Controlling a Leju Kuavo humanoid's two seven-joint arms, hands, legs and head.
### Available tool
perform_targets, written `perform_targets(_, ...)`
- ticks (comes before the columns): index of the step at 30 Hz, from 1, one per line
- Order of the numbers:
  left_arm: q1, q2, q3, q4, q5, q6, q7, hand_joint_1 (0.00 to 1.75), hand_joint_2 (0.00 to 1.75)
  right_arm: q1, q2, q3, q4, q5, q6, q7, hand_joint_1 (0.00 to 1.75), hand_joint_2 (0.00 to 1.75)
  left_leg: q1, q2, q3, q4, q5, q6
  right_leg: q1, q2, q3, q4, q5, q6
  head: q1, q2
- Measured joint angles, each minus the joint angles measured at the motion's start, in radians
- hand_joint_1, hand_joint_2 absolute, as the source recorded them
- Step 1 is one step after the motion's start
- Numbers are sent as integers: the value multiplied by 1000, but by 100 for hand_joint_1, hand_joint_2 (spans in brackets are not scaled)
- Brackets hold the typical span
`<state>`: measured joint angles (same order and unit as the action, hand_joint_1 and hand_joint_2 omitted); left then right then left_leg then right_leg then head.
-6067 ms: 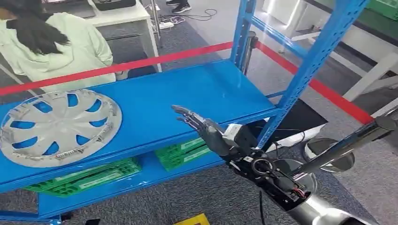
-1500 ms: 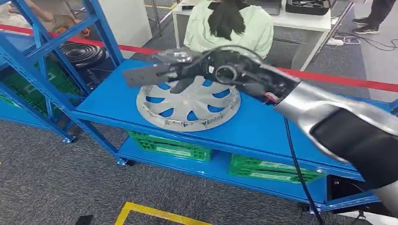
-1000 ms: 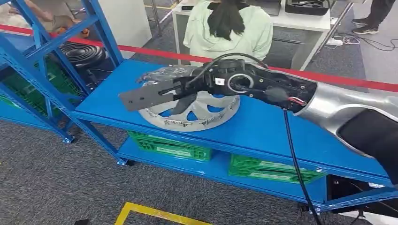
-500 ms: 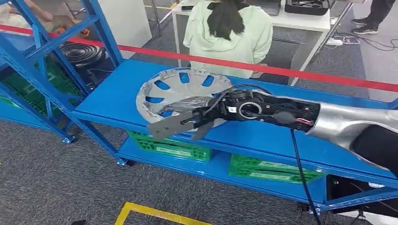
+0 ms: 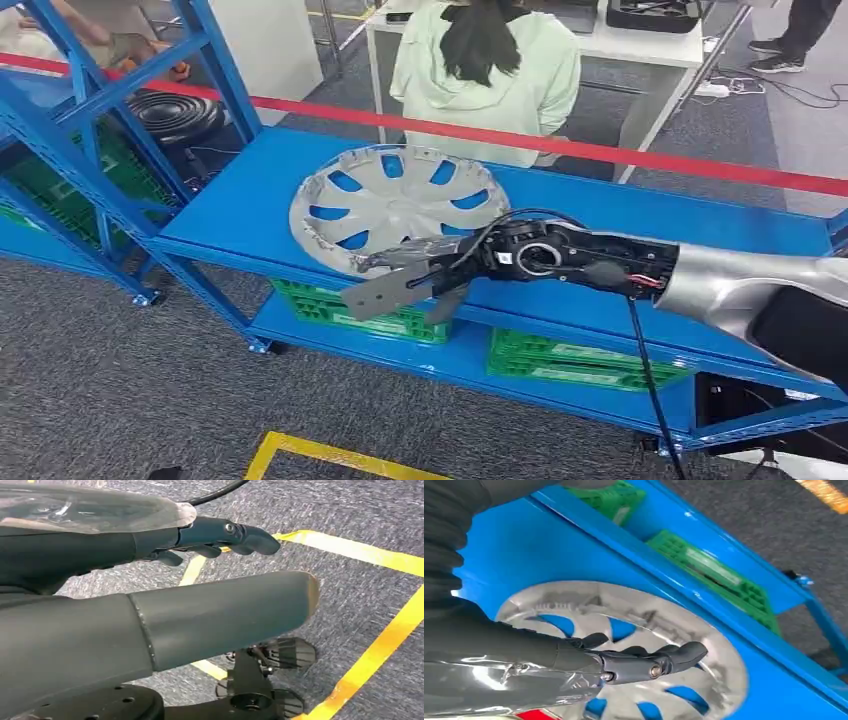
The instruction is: Take the parts from the cabinet and place them on the table.
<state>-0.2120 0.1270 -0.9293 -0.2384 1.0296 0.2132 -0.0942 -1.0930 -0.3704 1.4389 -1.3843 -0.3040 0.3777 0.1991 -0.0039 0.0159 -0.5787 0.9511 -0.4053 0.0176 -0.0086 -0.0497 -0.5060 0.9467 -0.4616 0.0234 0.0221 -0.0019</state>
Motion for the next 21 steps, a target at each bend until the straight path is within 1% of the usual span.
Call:
perform_targets(6,-5,2,0,0,-10,-1,0,0,0,32,-6,-15,40,1,7,-25,0,175,0,0,0,0,0,0,0,0,0,0,0,0,0,0)
perform_targets(10,-7,2,0,0,-14,-7,0,0,0,54,-6,-17,72,66,6,-63,0,175,0,0,0,0,0,0,0,-1,0,0,0,0,0,0)
perform_targets(18,-10,3,0,0,-16,-11,0,0,0,72,-6,-24,119,74,5,-77,0,175,0,0,0,0,0,0,0,0,0,0,0,0,-1,0)
perform_targets(21,-11,4,0,0,-17,-11,0,0,0,78,-5,-31,131,110,-2,-89,0,175,0,0,0,0,0,0,0,0,0,0,0,0,0,0)
